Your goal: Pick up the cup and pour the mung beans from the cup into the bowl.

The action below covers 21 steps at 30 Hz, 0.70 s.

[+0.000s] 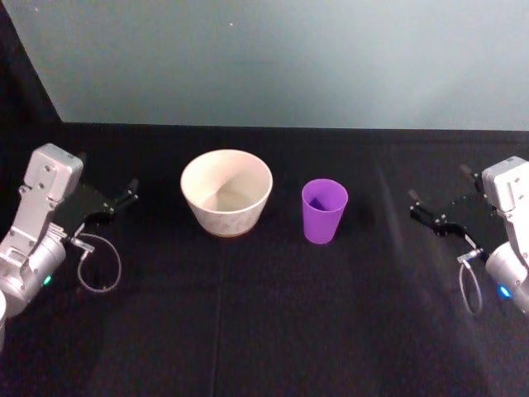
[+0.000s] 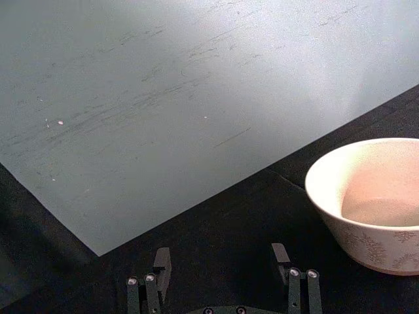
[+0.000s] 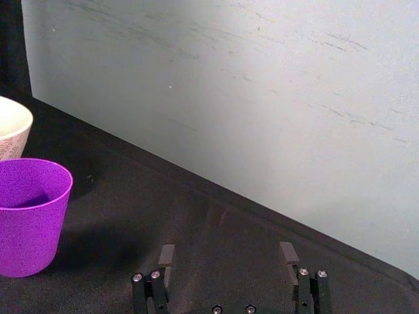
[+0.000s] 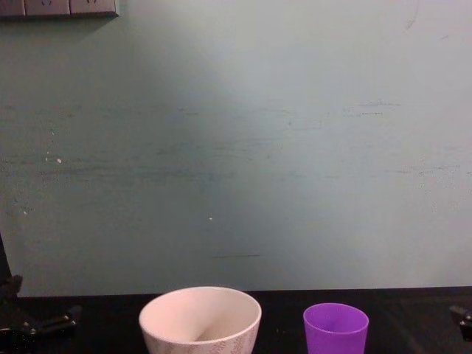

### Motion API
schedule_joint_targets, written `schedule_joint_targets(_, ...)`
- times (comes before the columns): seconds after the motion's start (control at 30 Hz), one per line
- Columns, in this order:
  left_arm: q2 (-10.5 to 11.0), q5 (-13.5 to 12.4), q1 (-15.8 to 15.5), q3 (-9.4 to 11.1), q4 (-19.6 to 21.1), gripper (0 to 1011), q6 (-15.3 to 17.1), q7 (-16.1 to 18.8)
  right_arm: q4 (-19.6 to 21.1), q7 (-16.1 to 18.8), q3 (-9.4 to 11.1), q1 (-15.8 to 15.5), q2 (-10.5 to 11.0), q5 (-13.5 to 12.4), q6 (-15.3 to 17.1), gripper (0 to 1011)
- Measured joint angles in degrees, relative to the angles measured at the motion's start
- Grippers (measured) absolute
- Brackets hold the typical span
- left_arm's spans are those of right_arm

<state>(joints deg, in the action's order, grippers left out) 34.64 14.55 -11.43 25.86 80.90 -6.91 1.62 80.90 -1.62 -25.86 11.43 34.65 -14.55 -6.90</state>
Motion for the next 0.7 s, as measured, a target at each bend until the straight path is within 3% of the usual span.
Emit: schedule_joint_targets(0.7, 0.0, 0.0, 0.0, 0.0, 0.0, 1000, 0.0, 0.0, 0.0, 0.0, 0.0, 0.0, 0.0, 0.0, 0.0, 1003)
